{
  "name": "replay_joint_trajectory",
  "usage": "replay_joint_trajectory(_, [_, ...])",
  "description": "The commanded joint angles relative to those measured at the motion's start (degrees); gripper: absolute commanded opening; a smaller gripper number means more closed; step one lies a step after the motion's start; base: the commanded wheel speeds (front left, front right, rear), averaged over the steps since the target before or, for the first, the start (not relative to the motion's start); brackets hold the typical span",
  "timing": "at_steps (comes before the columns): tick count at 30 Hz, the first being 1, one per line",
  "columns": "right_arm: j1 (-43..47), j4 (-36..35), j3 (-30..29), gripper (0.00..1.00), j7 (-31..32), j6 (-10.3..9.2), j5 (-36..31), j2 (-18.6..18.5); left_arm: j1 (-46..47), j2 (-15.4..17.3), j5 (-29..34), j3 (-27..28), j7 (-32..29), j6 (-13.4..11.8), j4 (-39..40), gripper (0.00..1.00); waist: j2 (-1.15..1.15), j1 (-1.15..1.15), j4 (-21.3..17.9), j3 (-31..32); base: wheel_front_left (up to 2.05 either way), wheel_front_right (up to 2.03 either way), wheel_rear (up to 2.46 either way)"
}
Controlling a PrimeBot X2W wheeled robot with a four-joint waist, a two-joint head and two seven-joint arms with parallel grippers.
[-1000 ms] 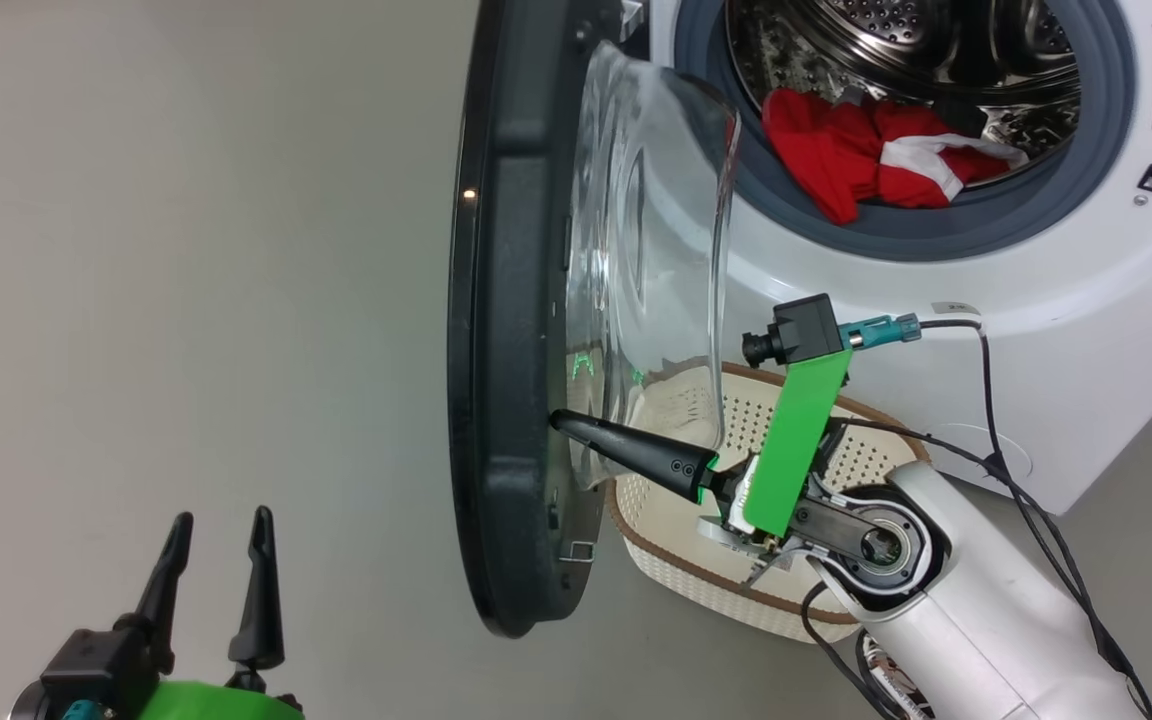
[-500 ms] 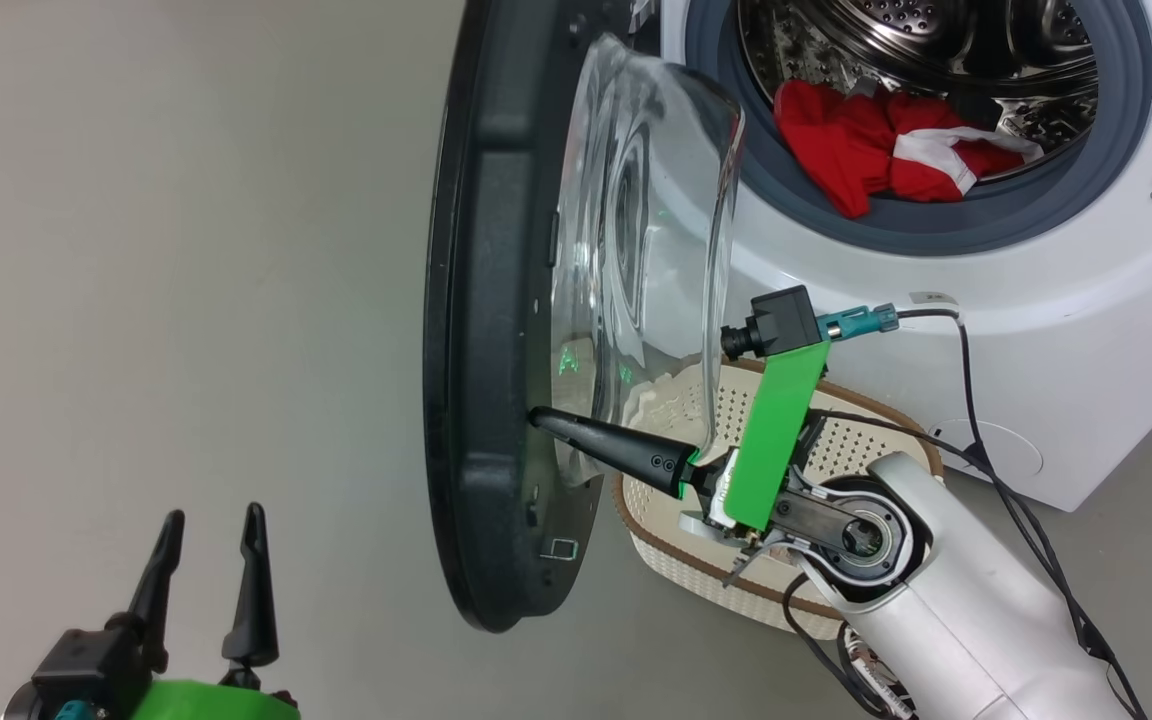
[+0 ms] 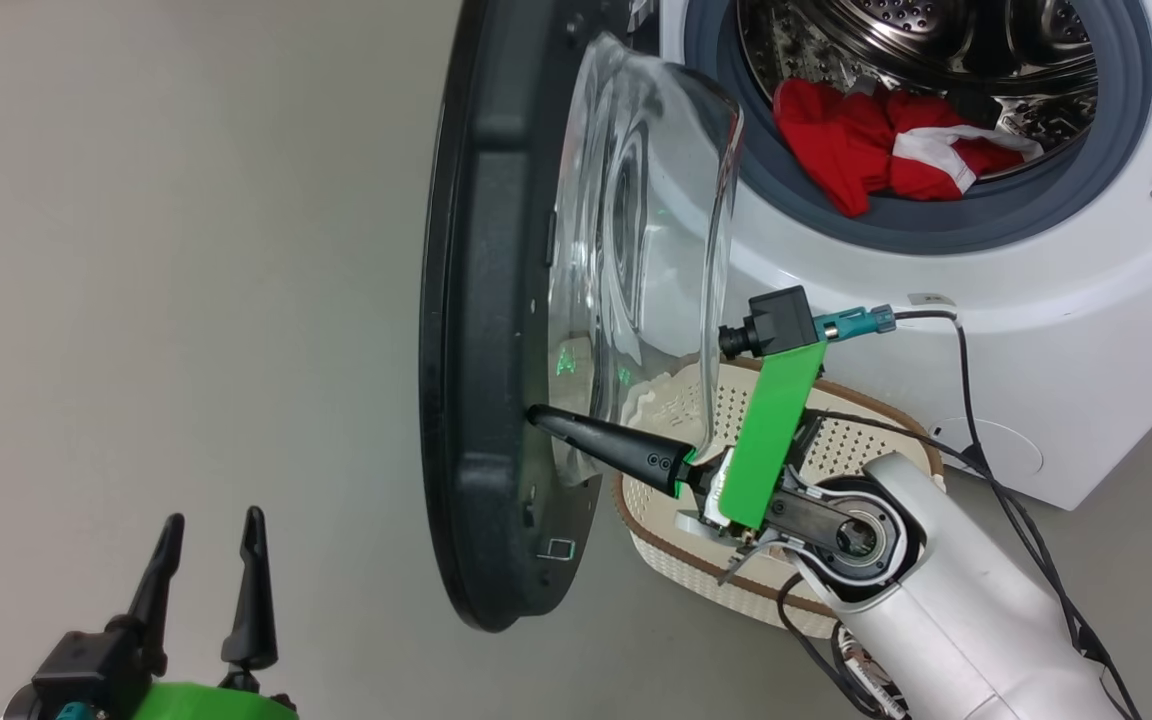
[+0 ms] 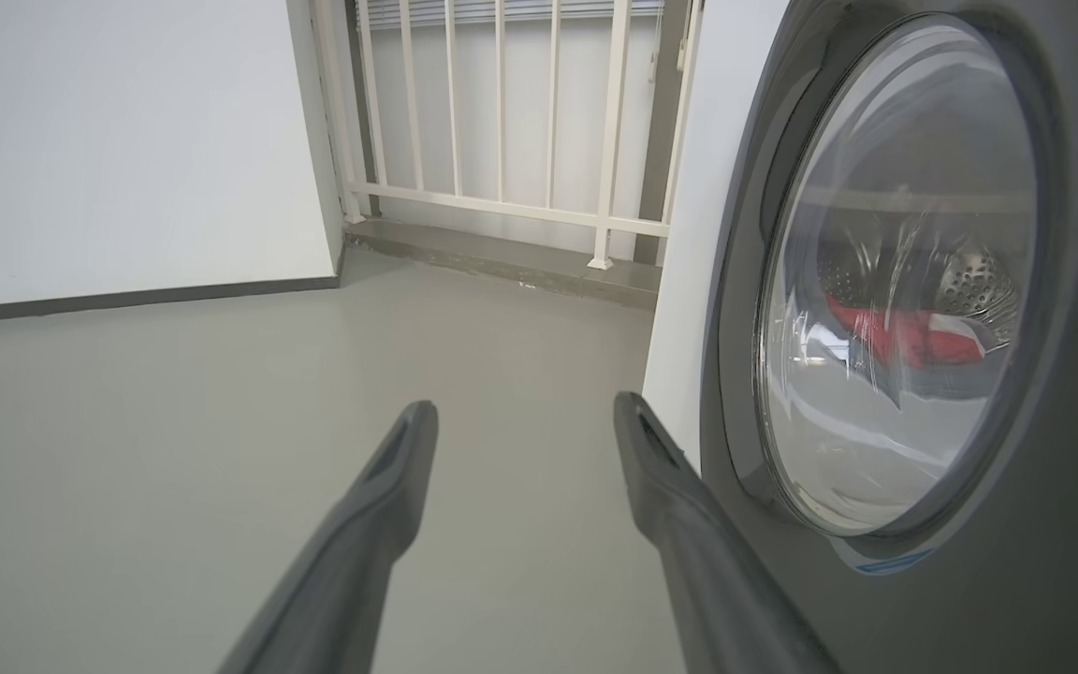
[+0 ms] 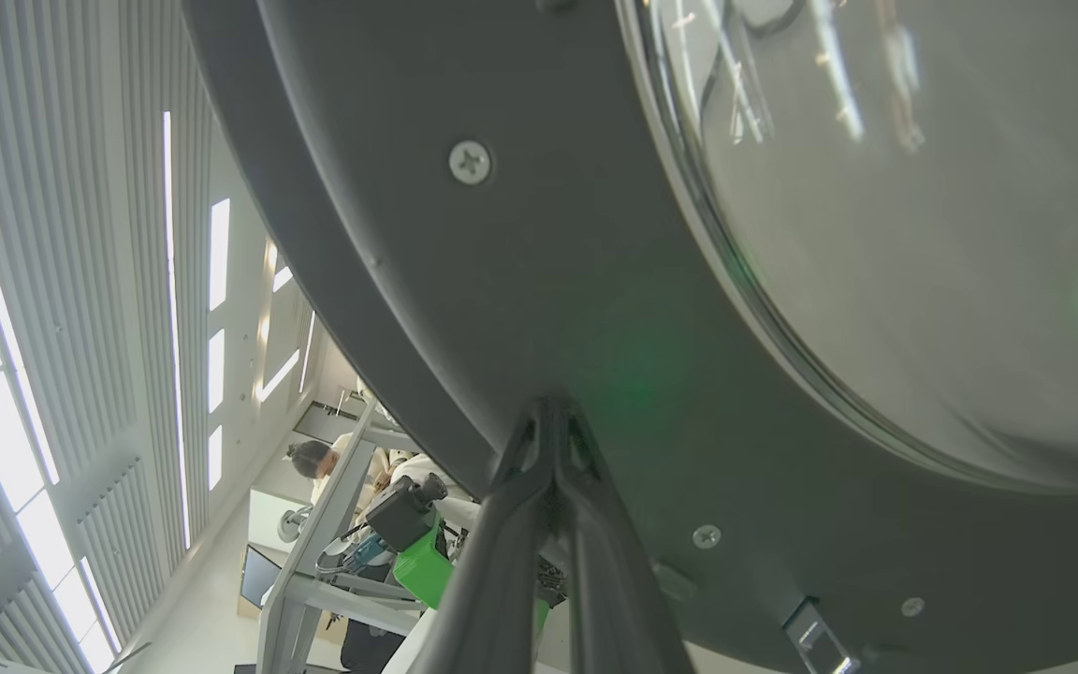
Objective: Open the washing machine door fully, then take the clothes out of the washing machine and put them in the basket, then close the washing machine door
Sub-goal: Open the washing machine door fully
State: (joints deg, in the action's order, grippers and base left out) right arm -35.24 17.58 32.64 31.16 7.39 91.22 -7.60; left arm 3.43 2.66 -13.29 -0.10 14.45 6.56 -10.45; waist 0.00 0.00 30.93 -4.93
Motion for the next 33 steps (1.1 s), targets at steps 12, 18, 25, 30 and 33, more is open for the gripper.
replay_joint_trajectory(12, [-2.16, 0.13, 2.3, 0.0, -0.13, 0.1, -0.68, 3.43, 0.8, 1.23, -0.54, 2.46, 0.55, -0.23, 1.65, 1.0, 0.0, 0.0, 0.41, -0.93, 0.0, 0.0, 0.0])
replay_joint_trajectory(18, [-2.51, 0.33, 2.64, 0.0, 0.12, 0.1, -0.39, 3.82, 0.77, 1.18, -0.46, 2.77, 0.55, -0.3, 1.76, 1.0, 0.0, 0.0, 0.42, -0.93, 0.0, 0.0, 0.0])
replay_joint_trajectory(25, [-2.04, 0.34, 1.87, 0.0, -0.3, 0.1, -0.71, 3.33, 0.73, 1.19, -0.32, 2.66, 0.55, -0.22, 1.44, 1.0, 0.0, 0.0, 0.18, -0.37, 0.0, 0.0, 0.0])
replay_joint_trajectory(30, [-1.22, -0.56, 1.17, 0.0, -0.73, 0.1, -0.88, 2.52, 0.77, 1.31, -0.17, 2.34, 0.55, -0.12, 0.94, 1.0, 0.0, 0.0, -0.06, 0.31, 0.0, 0.0, 0.0])
replay_joint_trajectory(33, [-0.55, -1.32, 0.75, 0.24, -1.66, 0.1, -1.55, 1.71, 0.8, 1.41, -0.13, 2.08, 0.55, -0.07, 0.64, 1.0, 0.0, 0.0, -0.21, 0.74, 0.0, 0.0, 0.0])
